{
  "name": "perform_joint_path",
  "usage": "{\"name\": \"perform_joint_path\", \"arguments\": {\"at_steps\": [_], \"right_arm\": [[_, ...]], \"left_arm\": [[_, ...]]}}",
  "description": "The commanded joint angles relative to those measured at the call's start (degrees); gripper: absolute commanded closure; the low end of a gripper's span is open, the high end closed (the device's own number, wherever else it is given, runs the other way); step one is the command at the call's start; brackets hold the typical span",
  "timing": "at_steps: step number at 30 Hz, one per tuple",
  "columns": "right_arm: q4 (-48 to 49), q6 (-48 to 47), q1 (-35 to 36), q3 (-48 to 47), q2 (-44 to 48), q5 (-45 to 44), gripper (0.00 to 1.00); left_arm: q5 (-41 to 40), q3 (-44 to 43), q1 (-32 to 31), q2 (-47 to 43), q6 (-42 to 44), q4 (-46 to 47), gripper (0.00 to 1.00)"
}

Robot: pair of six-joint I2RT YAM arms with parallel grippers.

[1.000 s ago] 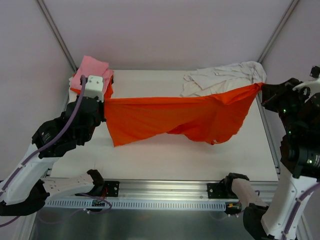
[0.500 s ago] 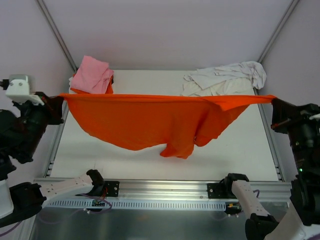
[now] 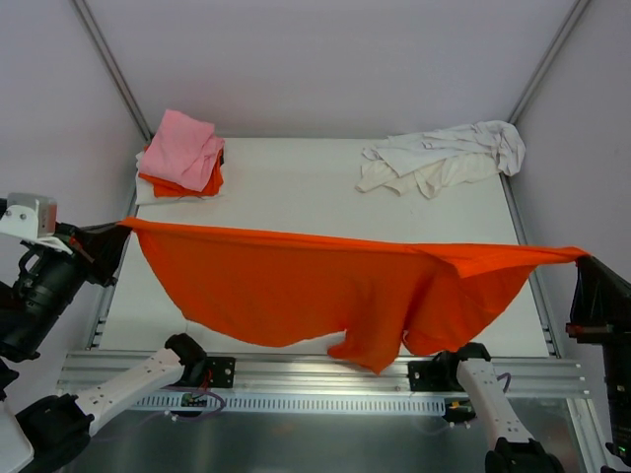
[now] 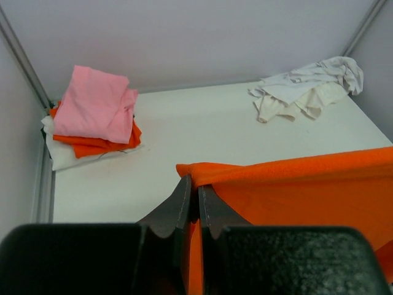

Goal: Fold and stack the t-shirts
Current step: Flatten out the tshirt

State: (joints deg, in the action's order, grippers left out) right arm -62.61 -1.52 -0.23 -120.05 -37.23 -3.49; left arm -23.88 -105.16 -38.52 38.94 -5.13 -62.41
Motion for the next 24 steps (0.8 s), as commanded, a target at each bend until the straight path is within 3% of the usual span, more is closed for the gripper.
{"name": "perform_joint_path", "arguments": {"at_steps": [1,9,14,24], "right_arm": [[3.54,-4.89,0.14,-0.19,-4.24,-13.47,1.0],[14.77,-6.31,0.14,7.97,-18.12,-11.81,1.0],[20.58,-3.58,0.14,7.99,-30.78,-9.43,1.0],[24.73,-1.56,-0.03,4.74,-44.93,-7.41,1.0]], "left_arm": [[-2.75,1.18,1.17,0.35,3.97,2.2,1.0],[-4.33,12.34,1.17,6.49,11.27,16.34,1.0],[-6.35,17.53,1.26,14.47,18.38,31.19,1.0],[-2.93,24.56,11.97,24.07,23.75,46.24,1.0]]}}
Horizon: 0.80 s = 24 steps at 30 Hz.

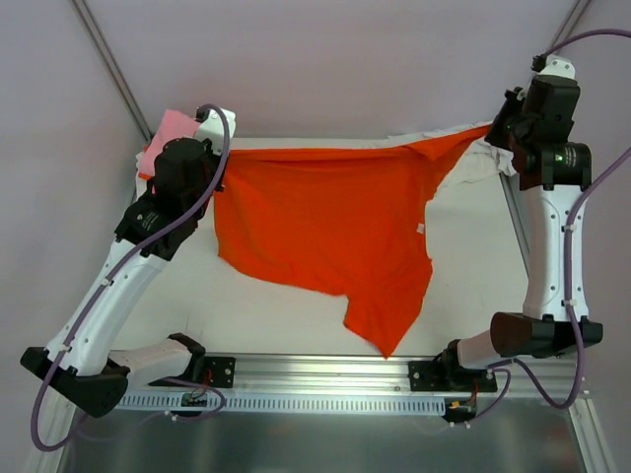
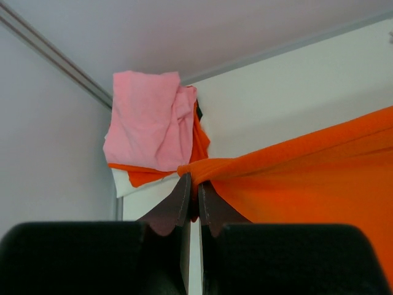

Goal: Fold and stack the t-shirts
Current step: Flatten out the tshirt

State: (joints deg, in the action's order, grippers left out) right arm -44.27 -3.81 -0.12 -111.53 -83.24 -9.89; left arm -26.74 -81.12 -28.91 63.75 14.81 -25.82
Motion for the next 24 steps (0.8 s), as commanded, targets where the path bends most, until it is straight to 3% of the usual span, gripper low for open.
{"name": "perform_joint_path", "arguments": {"at_steps": [1,5,11,18,24], "right_arm": [[6.56,0.74,-0.14,-3.79,0.8,-0.75,1.0],[6.83,0.65,-0.14,-5.27,0.19,0.13,1.0],[4.9,1.09,-0.14,-8.43,6.06,1.28,1.0],[-0.11,-0.93,-0.14,-7.92,21.44,0.84,1.0],[-4.5,-2.95,-0.06,-9.15,31.82,-2.14,1.0]], "left_arm": [[0.02,0.7,2.88,-0.38,4.26,10.26,1.0],[0.55,0.09,4.3,0.06,4.8,12.56,1.0],[3.62,-10.08,4.3,-0.72,3.39,7.55,1.0],[9.59,-19.42,4.3,-7.93,1.28,-4.13,1.0],[9.61,-25.13,4.3,-14.6,-3.02,-16.44,1.0]]}}
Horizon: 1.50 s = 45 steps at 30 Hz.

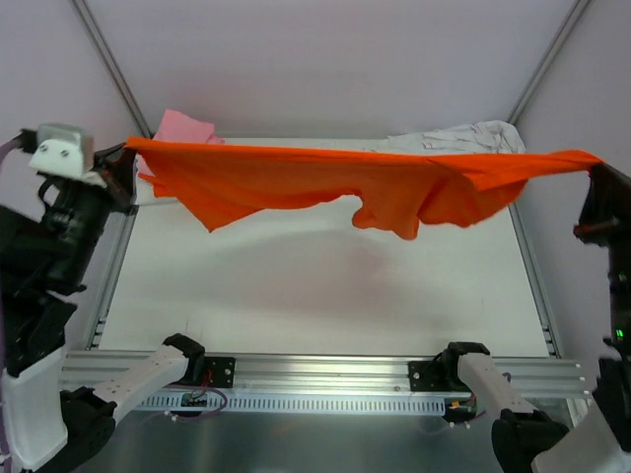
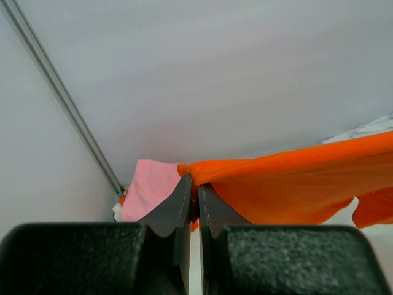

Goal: Fold and stack the t-shirts
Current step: Flatten out the tshirt

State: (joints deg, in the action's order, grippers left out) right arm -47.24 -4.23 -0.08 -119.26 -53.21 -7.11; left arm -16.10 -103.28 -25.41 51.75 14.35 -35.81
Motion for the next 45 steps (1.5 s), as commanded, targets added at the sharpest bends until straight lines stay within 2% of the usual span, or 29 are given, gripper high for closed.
{"name": "perform_joint_path", "arguments": {"at_steps": [1,5,10,16,20,24,30,34,38,45], "right_arm": [[-2.14,-2.63,-0.01,-2.63,2.84,-5.36,1.0],[-3.11,-3.15,-0.01,-5.8,3.46,-6.42,1.0],[-3.29,-2.28,-0.01,-5.11,3.64,-5.72,1.0],[-1.63,-3.68,1.39,-0.89,2.94,-5.54,1.0],[0.74,-3.95,1.57,8.66,2.41,-5.37,1.0],[5.49,-2.8,1.57,19.03,1.71,-3.96,1.0],[14.01,0.09,1.57,32.4,-4.08,-1.06,1.0],[20.08,2.46,1.48,36.46,-9.44,1.22,1.0],[23.59,3.61,1.57,36.21,-17.52,3.15,1.0],[28.78,6.95,1.48,34.98,-30.43,10.36,1.0]], "left_arm": [[-1.13,-4.45,0.8,-3.22,-3.44,-8.9,1.0],[-2.36,-8.06,0.8,-4.37,-3.54,-12.78,1.0],[-2.18,-9.92,0.8,-4.46,-3.89,-14.28,1.0],[-1.31,-4.75,0.8,-4.46,-6.0,-12.01,1.0],[-0.96,1.84,0.8,-2.8,-6.7,-8.67,1.0],[-0.86,13.51,0.8,-1.21,-7.67,-2.18,1.0],[-2.0,28.55,0.8,3.18,-8.29,10.48,1.0],[-4.46,32.44,0.8,10.1,-6.09,20.57,1.0],[-6.14,34.72,0.89,16.18,-1.97,28.66,1.0],[-5.26,36.66,1.06,27.87,-1.86,37.55,1.0]]}}
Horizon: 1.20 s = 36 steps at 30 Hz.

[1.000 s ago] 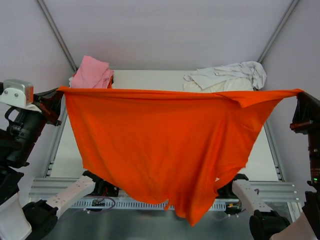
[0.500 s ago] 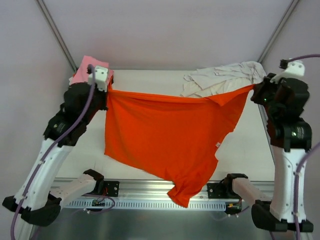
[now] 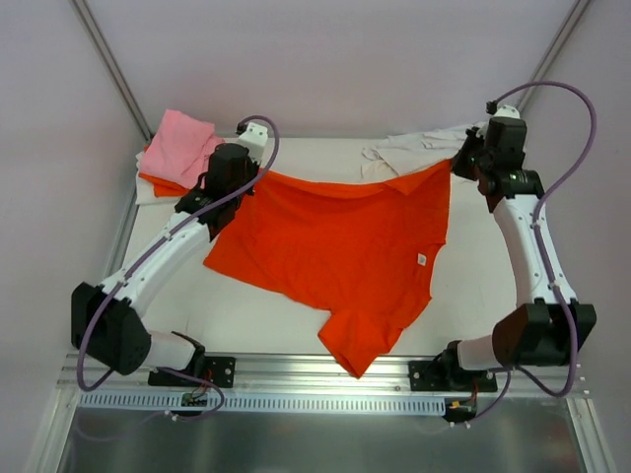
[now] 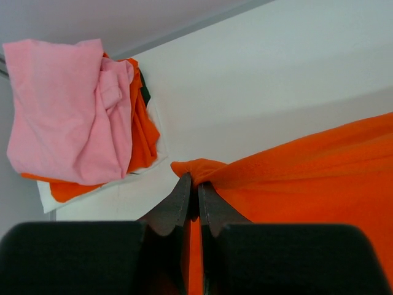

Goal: Fold and stack the t-shirts
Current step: Flatten out the tshirt

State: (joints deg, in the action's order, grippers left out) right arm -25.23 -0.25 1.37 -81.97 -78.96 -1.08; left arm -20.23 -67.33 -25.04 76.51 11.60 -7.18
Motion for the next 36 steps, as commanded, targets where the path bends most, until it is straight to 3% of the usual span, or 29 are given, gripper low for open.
{"name": "perform_joint_path", "arguments": {"at_steps": [1,9,13,20,28,30,31,32,33,36], "right_arm": [[7.21,3.41,-0.05,-2.75,-6.37,6.07,1.0],[13.1,6.84,0.22,-9.86,-25.17,15.4,1.0],[13.55,7.8,0.57,-20.82,-34.84,17.87,1.0],[8.1,7.37,1.53,-42.88,-48.82,18.75,1.0],[8.36,7.63,1.8,-45.82,-53.31,17.96,1.0],[8.71,8.07,1.71,-45.3,-53.67,17.78,0.52],[9.67,8.25,1.8,-44.86,-53.41,17.96,0.22],[9.85,8.34,1.97,-44.5,-53.06,17.52,0.01],[9.94,7.82,2.15,-43.02,-52.53,16.21,0.01],[12.39,6.41,2.68,-38.89,-48.93,15.15,0.0]], "left_arm": [[-1.39,0.45,0.69,4.68,0.54,9.29,1.0],[-6.31,-2.1,0.69,19.28,-1.84,16.4,1.0],[-11.84,-3.42,1.13,25.08,-0.96,21.58,1.0],[-14.92,-5.18,7.35,27.38,-1.32,24.14,1.0],[-15.64,-5.97,16.42,27.9,-1.48,25.21,1.0],[-14.76,-7.29,16.95,28.52,-3.68,23.71,1.0],[-14.49,-7.46,16.86,28.95,-5.34,22.57,0.76],[-13.79,-8.07,16.86,29.05,-6.49,21.43,0.44],[-13.52,-8.34,16.78,29.13,-7.54,20.55,0.04],[-14.49,-8.69,16.6,28.61,-8.78,18.7,0.01]]}}
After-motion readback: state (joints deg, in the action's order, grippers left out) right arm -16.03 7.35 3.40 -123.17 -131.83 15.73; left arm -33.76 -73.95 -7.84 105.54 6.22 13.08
